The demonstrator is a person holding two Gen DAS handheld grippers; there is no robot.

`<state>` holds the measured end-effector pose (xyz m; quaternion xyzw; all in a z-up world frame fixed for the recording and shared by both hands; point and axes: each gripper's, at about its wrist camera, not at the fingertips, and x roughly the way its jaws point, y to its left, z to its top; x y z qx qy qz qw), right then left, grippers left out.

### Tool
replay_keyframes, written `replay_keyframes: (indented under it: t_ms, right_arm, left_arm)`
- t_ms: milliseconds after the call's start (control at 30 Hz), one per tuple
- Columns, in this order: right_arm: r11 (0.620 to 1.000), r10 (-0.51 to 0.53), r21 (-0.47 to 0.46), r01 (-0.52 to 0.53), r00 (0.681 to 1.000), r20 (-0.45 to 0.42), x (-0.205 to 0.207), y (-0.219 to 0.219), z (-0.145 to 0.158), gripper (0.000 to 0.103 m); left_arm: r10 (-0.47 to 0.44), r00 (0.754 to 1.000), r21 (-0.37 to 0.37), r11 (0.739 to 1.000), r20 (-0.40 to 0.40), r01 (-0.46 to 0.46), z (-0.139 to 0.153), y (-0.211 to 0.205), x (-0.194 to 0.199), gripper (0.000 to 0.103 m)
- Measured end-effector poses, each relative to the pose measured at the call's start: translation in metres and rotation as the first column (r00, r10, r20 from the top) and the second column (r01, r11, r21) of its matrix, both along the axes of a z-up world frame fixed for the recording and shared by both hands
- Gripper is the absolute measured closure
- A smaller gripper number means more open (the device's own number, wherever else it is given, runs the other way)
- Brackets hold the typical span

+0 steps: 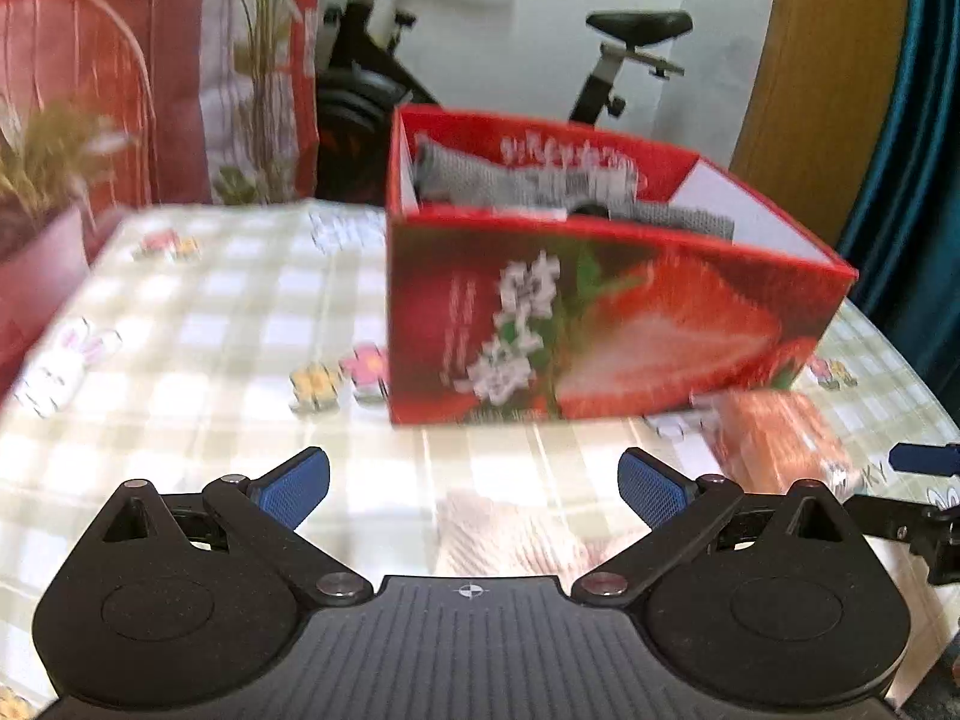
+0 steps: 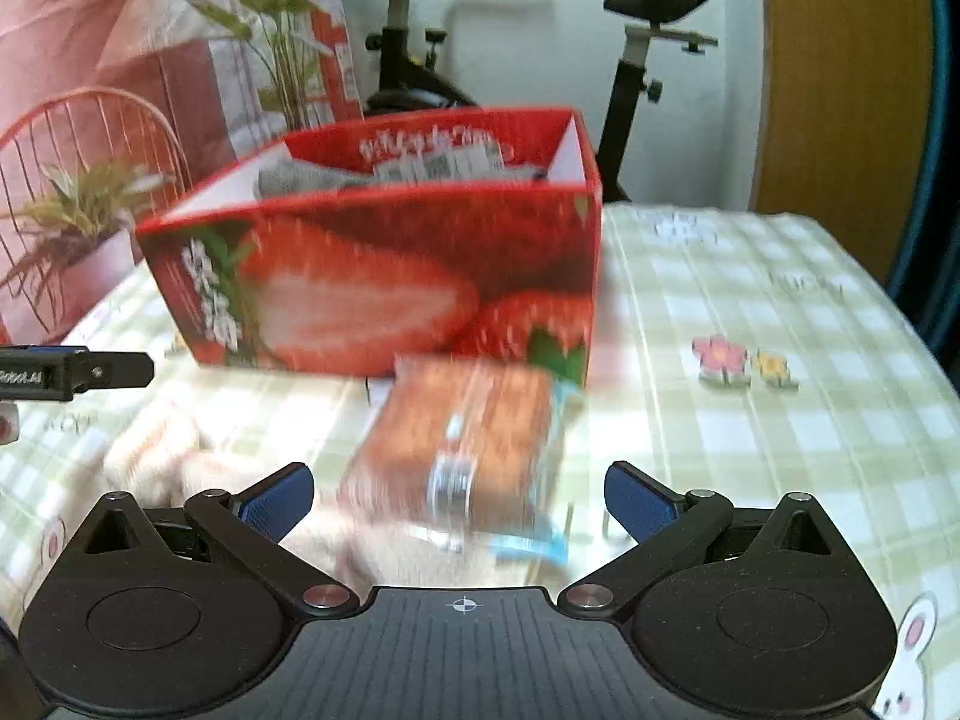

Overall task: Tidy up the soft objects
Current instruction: 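Grasp the beige knit cloth on the table with the left tool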

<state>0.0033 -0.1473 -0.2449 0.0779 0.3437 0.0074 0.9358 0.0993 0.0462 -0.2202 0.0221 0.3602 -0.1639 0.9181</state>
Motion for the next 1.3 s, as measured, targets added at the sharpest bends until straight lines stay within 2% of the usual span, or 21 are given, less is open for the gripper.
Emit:
replay_keyframes:
  t_ms: [133, 200, 267, 433, 533, 667, 867, 967, 1067, 1200, 1300]
  right_arm:
    - [1.0, 0.002, 0.019, -0.002, 1.0, -0.028, -0.006, 0.003, -0.011, 0.001]
    - [1.0, 0.009, 0.022, -0.008, 0.999, -0.032, -0.007, 0.003, -0.013, 0.001]
    - [1.0, 0.014, 0.026, -0.013, 0.999, -0.036, -0.007, 0.003, -0.014, 0.004]
    - [0.999, 0.016, 0.05, -0.013, 0.999, -0.046, -0.007, 0.001, -0.017, 0.009]
    - [0.998, 0.01, 0.055, -0.007, 0.999, -0.048, -0.007, 0.001, -0.019, 0.011]
    - [0.998, -0.018, 0.06, 0.021, 0.998, -0.059, -0.008, -0.002, -0.021, 0.021]
    - [0.997, -0.026, 0.065, 0.03, 0.998, -0.055, -0.016, 0.002, -0.02, 0.026]
    - [0.996, -0.007, 0.086, 0.012, 0.998, -0.065, -0.015, 0.003, -0.022, 0.039]
    - [0.995, 0.0, 0.098, 0.006, 0.998, -0.065, -0.015, 0.004, -0.024, 0.044]
    - [0.992, 0.021, 0.128, -0.014, 0.998, -0.057, -0.016, 0.004, -0.024, 0.063]
    - [0.991, 0.046, 0.127, -0.039, 0.997, -0.057, -0.016, 0.009, -0.024, 0.07]
  left_arm:
    - [-0.029, 0.999, 0.014, 0.999, -0.025, 0.029, -0.015, -0.005, 0.004, 0.004]
    - [-0.051, 0.997, 0.004, 0.999, -0.06, 0.051, -0.022, -0.007, 0.005, 0.016]
    - [-0.071, 0.992, -0.007, 0.997, -0.101, 0.07, -0.027, -0.007, 0.005, 0.036]
    - [-0.063, 0.99, -0.075, 0.996, -0.124, 0.054, -0.033, 0.001, -0.01, 0.048]
    - [-0.053, 0.99, -0.085, 0.995, -0.13, 0.042, -0.033, 0.005, -0.021, 0.049]
    - [-0.039, 0.991, -0.088, 0.996, -0.125, 0.029, -0.032, 0.007, -0.031, 0.049]
    - [-0.014, 0.994, -0.083, 0.997, -0.105, 0.005, -0.032, 0.007, -0.039, 0.048]
    - [-0.011, 0.995, -0.081, 0.997, -0.104, 0.003, -0.032, 0.008, -0.041, 0.048]
    - [-0.005, 0.995, -0.081, 0.997, -0.102, -0.004, -0.031, 0.009, -0.044, 0.048]
    - [0.002, 0.994, -0.104, 0.994, -0.112, -0.014, -0.033, 0.015, -0.046, 0.047]
    - [0.006, 0.993, -0.113, 0.993, -0.116, -0.02, -0.034, 0.016, -0.048, 0.047]
